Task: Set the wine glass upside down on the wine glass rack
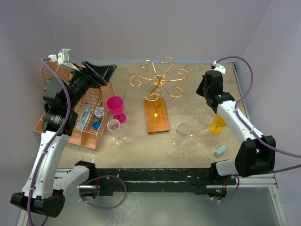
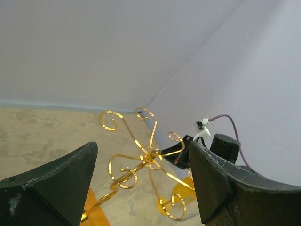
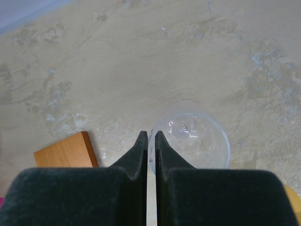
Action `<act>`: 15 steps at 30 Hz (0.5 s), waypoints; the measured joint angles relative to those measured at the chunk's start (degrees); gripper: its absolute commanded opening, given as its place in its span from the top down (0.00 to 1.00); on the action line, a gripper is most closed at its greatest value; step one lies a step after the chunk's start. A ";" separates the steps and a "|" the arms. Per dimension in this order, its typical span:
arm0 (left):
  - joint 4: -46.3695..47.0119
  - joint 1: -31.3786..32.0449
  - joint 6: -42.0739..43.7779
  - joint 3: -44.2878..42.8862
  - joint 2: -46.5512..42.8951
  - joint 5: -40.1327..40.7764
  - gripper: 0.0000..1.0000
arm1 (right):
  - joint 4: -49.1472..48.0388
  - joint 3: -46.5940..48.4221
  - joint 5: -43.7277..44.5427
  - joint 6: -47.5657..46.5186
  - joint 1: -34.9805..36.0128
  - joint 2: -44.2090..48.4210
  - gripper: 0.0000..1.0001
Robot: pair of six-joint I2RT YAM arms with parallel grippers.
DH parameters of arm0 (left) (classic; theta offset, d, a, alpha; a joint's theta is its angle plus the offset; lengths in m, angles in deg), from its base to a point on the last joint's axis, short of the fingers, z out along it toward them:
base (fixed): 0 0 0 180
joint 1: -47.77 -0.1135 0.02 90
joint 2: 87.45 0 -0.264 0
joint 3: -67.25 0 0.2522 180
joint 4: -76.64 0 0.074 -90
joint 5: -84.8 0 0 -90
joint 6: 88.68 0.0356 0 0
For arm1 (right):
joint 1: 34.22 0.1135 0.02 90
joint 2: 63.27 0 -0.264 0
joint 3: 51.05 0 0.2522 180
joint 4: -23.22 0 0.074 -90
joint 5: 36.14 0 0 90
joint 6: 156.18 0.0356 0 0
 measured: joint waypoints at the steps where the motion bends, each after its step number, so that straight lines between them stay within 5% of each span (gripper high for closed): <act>1: 1.73 0.00 -1.53 -0.13 0.42 -0.61 0.26 | 0.28 0.00 0.02 0.24 0.00 1.36 1.00; 8: 15.91 1.31 -14.29 -0.55 5.29 -2.95 0.28 | -3.69 1.53 1.27 3.23 0.00 17.51 1.00; 15: 23.28 11.45 -22.45 -5.18 14.29 0.15 0.28 | -16.28 4.09 -0.81 8.90 0.00 26.82 1.00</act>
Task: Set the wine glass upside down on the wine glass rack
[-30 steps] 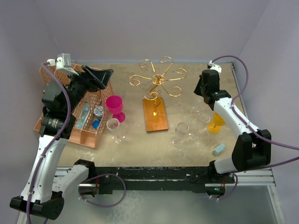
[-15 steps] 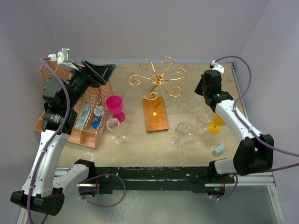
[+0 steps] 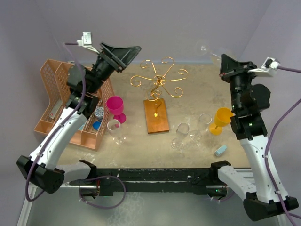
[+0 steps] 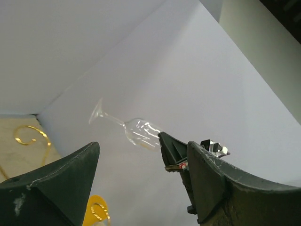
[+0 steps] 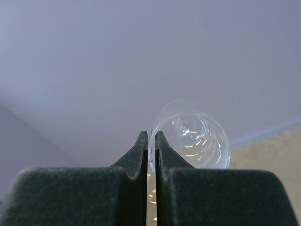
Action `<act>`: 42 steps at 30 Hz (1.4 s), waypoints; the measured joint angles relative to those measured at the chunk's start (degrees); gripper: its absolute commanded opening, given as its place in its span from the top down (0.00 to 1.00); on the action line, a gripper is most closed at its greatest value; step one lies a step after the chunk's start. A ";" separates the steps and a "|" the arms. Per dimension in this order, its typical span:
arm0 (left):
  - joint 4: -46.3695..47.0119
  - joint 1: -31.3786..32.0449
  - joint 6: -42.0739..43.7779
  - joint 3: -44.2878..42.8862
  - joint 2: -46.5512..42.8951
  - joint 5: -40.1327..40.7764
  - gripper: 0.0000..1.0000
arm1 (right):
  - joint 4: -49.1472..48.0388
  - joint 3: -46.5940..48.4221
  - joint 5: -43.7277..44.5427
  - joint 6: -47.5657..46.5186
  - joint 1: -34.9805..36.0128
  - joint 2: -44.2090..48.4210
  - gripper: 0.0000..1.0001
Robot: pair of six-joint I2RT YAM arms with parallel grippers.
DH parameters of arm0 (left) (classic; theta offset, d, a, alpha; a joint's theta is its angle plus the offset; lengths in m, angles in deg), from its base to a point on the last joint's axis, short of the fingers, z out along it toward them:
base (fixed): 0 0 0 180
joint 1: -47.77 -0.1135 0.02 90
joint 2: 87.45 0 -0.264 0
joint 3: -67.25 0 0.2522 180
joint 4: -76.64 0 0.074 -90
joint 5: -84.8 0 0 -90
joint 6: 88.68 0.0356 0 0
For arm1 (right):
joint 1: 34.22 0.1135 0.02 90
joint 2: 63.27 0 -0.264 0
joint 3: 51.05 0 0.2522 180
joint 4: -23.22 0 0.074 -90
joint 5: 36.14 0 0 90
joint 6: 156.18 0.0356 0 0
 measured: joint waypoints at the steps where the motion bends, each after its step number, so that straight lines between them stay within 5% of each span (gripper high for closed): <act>1: 0.59 1.88 -0.42 -0.90 1.27 0.72 0.28 | -1.77 0.00 -0.72 0.98 0.00 0.74 1.00; 15: 7.61 24.33 -0.96 -11.02 17.14 19.47 0.32 | -23.80 -2.73 -13.62 14.97 0.00 4.83 1.00; 26: 14.97 28.04 -2.01 -16.44 24.24 29.33 0.40 | -31.12 -7.52 -22.32 22.45 0.00 4.66 1.00; 42: 19.30 29.79 -2.21 -17.59 25.86 33.83 0.87 | -34.49 -8.96 -27.82 26.88 0.00 4.31 1.00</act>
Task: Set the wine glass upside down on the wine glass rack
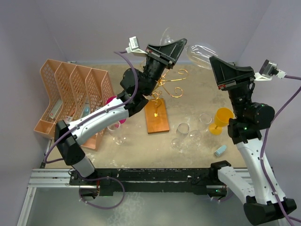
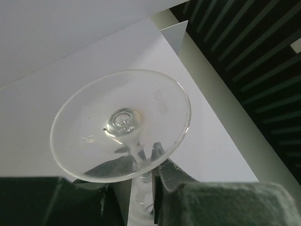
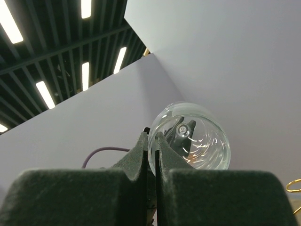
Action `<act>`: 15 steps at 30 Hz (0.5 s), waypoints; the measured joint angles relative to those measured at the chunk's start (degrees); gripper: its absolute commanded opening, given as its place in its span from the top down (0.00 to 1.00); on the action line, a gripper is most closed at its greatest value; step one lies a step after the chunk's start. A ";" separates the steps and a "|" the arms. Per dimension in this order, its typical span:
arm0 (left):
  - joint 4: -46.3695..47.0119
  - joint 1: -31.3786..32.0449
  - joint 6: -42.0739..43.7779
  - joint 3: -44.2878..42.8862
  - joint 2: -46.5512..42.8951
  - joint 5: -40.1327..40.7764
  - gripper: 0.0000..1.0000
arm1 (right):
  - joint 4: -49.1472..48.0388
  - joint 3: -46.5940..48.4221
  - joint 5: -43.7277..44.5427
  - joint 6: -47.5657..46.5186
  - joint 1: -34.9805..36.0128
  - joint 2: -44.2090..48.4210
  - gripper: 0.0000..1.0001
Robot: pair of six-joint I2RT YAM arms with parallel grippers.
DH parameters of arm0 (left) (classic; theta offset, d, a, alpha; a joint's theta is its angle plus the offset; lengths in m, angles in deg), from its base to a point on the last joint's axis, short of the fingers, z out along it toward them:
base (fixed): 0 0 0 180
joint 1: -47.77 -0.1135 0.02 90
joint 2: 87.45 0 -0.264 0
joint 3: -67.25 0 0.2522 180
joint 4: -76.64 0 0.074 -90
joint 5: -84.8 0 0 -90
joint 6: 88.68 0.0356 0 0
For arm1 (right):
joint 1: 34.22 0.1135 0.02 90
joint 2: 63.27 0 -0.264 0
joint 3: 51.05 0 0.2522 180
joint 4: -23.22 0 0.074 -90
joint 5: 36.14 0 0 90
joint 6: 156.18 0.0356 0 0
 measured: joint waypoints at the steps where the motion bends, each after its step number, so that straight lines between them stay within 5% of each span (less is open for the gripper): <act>1: 0.33 0.09 -0.09 0.00 0.02 0.02 0.89 | -0.09 -0.13 -0.24 0.17 -0.02 -0.04 1.00; 6: 2.60 0.31 -0.87 0.00 0.02 0.17 0.91 | -1.31 -0.70 -0.70 1.49 0.00 -0.46 1.00; 15: 3.39 0.42 -1.22 0.37 0.02 -0.72 0.79 | -2.34 -1.55 -1.99 2.45 0.00 -0.42 1.00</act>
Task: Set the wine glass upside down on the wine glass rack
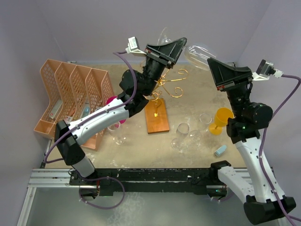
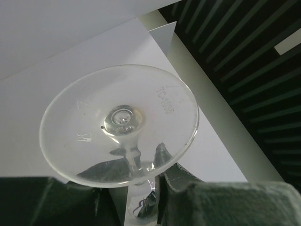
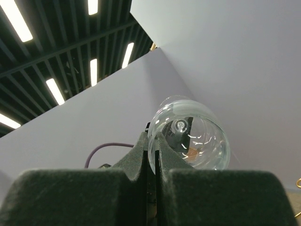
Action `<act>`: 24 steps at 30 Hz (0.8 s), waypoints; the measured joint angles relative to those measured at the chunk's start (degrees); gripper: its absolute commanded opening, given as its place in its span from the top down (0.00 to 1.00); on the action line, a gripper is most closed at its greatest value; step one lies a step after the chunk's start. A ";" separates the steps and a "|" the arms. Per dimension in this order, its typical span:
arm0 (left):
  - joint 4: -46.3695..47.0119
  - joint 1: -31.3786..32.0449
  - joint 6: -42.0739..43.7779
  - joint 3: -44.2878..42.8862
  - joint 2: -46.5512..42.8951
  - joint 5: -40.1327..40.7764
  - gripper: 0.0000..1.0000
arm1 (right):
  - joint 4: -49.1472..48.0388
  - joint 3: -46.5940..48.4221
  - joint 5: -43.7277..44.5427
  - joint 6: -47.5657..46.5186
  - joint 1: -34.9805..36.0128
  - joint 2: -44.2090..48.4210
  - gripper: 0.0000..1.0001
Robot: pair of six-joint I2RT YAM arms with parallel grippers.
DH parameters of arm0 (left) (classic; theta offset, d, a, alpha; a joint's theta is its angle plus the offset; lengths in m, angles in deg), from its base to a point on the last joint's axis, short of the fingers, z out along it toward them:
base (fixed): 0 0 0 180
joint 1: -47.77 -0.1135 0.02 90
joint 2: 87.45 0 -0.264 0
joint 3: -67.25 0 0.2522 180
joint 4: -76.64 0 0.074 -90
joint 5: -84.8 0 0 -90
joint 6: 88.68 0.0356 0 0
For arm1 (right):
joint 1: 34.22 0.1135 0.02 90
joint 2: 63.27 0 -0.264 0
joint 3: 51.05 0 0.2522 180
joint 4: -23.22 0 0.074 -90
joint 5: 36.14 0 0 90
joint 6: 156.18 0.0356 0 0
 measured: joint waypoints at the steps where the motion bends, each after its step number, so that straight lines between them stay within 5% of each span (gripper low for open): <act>1: 0.00 0.00 0.00 0.04 0.00 -0.15 0.83 | -0.07 -0.02 -0.02 0.15 0.00 -0.11 1.00; 4: 0.09 0.00 0.09 0.70 0.00 -0.50 1.00 | -0.76 -0.04 -0.42 0.81 0.00 -0.68 1.00; 8: 1.14 -0.07 0.68 1.09 -0.39 -0.57 1.00 | -1.77 -0.20 -1.20 2.01 -0.17 -1.40 0.99; 16: -2.99 0.00 10.99 1.44 -3.85 -1.66 1.00 | -0.24 -0.20 -2.29 0.59 -0.17 -1.01 0.49; 24: -23.93 -1.42 30.21 -8.28 -7.04 -4.31 1.00 | 8.68 -0.20 -2.12 -6.03 -0.15 2.32 0.34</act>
